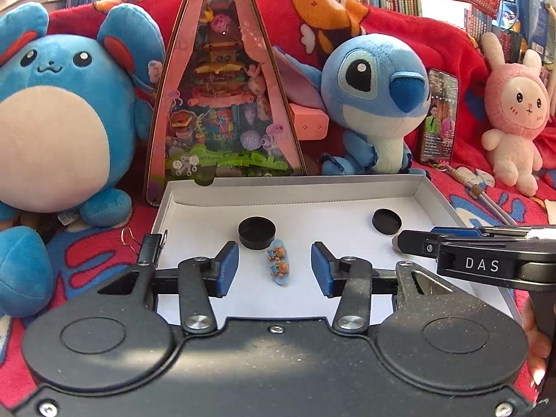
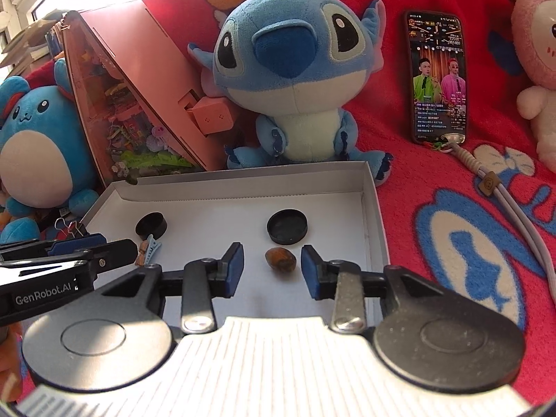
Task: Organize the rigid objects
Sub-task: 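Open the left tool on the figurine while the right tool releases the nut, then move the left tool toward a black cup while the right tool approaches the blue clip toy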
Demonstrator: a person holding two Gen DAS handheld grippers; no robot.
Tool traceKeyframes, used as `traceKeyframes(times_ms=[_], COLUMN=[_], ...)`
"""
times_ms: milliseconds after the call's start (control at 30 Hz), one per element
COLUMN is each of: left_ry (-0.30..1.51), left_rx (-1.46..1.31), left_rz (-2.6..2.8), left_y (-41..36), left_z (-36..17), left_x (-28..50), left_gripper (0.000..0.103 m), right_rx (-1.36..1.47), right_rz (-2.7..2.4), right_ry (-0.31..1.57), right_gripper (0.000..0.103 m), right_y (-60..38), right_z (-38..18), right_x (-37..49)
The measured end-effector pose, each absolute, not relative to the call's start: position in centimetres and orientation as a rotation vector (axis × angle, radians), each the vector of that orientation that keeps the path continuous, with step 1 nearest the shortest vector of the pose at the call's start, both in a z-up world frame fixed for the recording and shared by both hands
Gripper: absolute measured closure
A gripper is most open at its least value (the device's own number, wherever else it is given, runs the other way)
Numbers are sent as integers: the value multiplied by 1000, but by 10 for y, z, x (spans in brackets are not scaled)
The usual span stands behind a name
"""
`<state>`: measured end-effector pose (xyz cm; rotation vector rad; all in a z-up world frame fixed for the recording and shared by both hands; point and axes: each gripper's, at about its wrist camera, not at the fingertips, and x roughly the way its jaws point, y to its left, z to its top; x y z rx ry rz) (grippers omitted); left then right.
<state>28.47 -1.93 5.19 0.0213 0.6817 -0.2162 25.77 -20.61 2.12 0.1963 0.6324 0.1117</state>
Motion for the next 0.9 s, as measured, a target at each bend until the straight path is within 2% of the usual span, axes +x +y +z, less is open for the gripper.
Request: traceKeyframes(times_ms=[67,333,767,900], left_ry=[661,607,559,567], left_rx=[39,22,43,69], left_rz=[-226,-260,-284,-295], left_y=[-18,-5,4,3], left_z=[57,70,52,44], left_x=[273,217,121,99], left_gripper=[51,38,30,30], right_rx=[180,74,-33,-54], right_rz=[127,171,191,185], right_ry=[611,511,411,409], right_gripper=[42,27,17,17], right_y=[-206,-203,-197,-199], right_z=[26,38,31,25], right_x=[247,191,101,80])
